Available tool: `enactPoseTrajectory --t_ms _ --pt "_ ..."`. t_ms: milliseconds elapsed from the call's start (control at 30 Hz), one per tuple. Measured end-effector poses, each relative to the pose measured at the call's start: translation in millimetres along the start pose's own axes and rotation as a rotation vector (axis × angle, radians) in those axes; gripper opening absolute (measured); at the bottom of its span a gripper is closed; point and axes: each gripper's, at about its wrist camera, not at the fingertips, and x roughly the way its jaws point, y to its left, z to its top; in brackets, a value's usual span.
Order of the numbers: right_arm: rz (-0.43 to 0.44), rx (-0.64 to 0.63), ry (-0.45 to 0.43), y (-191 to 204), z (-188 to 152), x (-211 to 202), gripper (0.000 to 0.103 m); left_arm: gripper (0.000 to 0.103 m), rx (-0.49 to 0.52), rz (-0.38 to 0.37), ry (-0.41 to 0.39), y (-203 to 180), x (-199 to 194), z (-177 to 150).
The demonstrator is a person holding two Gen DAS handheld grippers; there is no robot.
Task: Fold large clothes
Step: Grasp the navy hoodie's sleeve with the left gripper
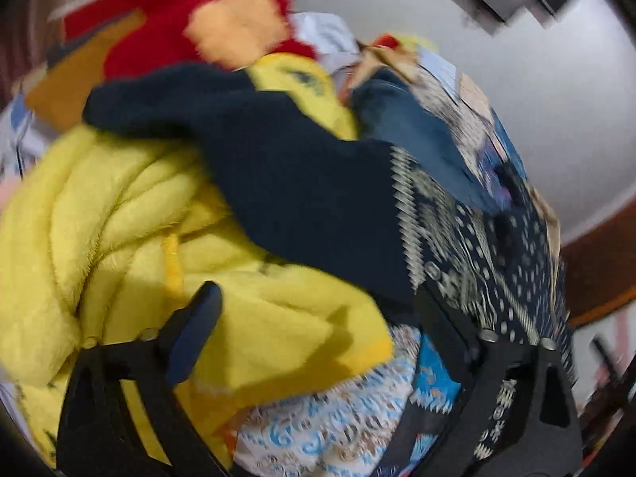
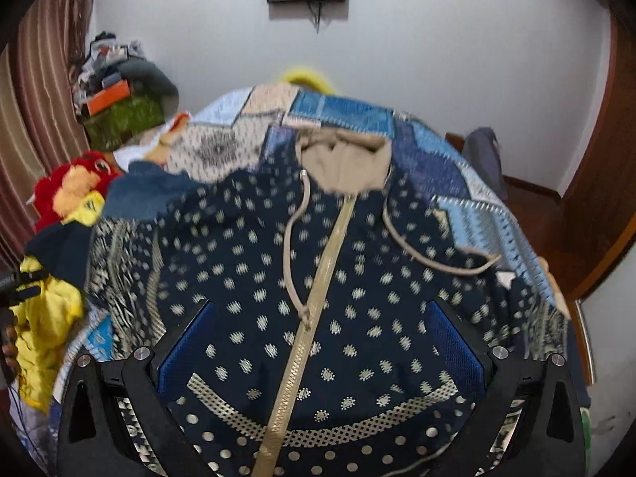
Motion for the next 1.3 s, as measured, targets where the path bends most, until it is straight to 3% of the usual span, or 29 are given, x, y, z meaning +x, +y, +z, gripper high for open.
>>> enactPoseTrajectory --t_ms 133,333,400,433,500,567,667,800,1067,1200,1300 --pt "0.016 -0.026 0.037 4 -10 18 0.103 0.075 -0.105 -0.045 -0.016 23 8 24" --pt "0.072 -0.018 0.068 8 -16 23 0.103 0.053 -0.082 0.096 -0.082 16 13 56" --pt "0.072 -0.021 0.064 9 -16 20 0.103 0.034 -0.064 0.147 -0.086 10 13 60" --pt "0.071 -0.022 0.059 9 -15 17 0.103 0.031 -0.050 0.172 -0.082 6 13 61" --pt "0.072 -0.021 0.050 8 -14 11 0.103 0.017 -0.023 0.225 -0.068 0 7 60" --pt "0.081 -0.013 0.034 6 -12 2 0.103 0.007 -0.001 0.235 -0.053 -5 -2 57" --pt "0.089 -0.013 0.011 1 -10 -12 0.103 0.004 0.045 0.222 -0.077 -27 -24 54" --pt "0.072 -0.025 -0.042 -6 -8 -40 0.103 0.002 0.201 0.282 -0.205 -83 -62 62" --pt "0.036 -0.034 -0.103 -34 -13 -80 0.103 0.002 0.447 0.132 -0.272 -226 -78 58" --pt "0.032 -0.005 -0.077 -56 -17 -84 0.103 0.002 0.534 -0.018 -0.193 -293 -53 23" --pt "0.025 0.016 -0.068 -72 -23 -87 0.103 0.002 0.634 -0.095 -0.122 -341 -20 -22"
